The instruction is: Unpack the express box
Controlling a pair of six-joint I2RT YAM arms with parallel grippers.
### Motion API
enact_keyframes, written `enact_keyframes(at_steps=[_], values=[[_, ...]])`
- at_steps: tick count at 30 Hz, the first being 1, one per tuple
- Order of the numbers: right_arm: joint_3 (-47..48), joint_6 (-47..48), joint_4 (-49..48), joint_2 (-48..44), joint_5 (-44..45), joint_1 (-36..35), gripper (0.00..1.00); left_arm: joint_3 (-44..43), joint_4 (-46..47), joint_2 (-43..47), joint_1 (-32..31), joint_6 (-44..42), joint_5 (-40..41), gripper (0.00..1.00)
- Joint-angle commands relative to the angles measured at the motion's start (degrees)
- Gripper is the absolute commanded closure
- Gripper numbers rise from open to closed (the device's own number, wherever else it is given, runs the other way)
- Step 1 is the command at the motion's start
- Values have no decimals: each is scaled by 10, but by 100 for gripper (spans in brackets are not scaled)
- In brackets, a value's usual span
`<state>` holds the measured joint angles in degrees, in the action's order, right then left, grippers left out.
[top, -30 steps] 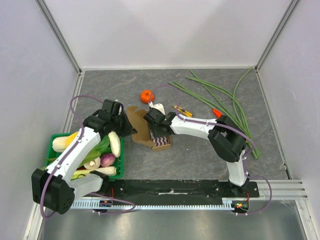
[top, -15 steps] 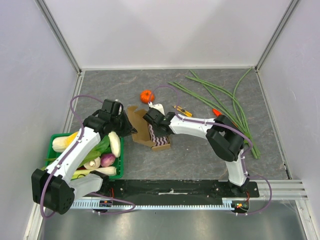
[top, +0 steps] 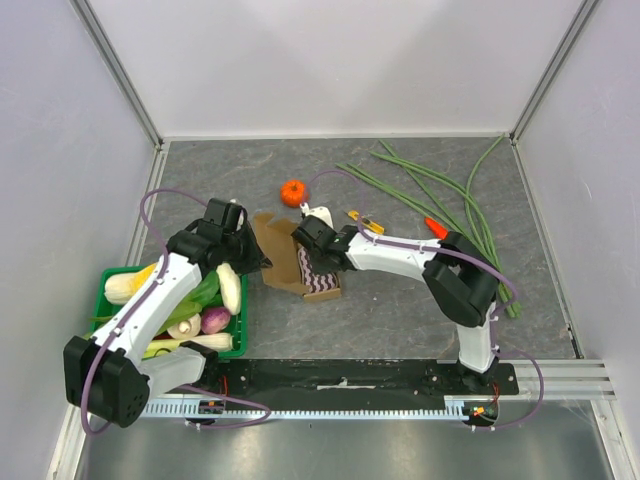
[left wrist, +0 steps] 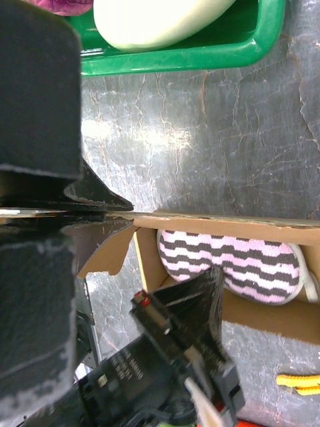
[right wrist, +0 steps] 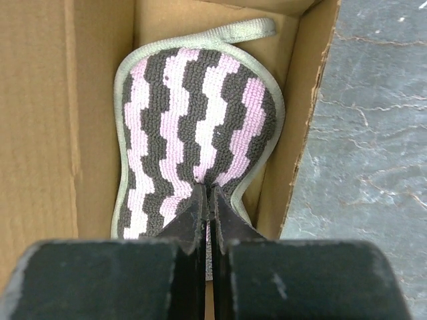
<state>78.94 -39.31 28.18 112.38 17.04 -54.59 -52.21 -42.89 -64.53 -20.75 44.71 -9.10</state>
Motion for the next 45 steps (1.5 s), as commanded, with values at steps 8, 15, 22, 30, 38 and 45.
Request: enact_keyframes(at_steps=[8,15,22,30,38,45], values=[[-31,-14,-49,-110,3,-5,100,-28,-8,-22,-2,-45,44,98],[-31,-8,-63,-123,-2,-4,100,-29,-11,-24,-3,-49,44,98],[25,-4,22,-49,32,-10,89,-44,-11,-16,-3,-32,23,98],[49,-15,76,-8,94,-17,47,-48,-14,-14,-3,-20,14,98],[59,-13,81,35,107,-20,30,-43,-13,-14,-5,-20,8,98],[32,-20,64,59,73,-18,37,-43,-13,-13,-5,-23,13,98]])
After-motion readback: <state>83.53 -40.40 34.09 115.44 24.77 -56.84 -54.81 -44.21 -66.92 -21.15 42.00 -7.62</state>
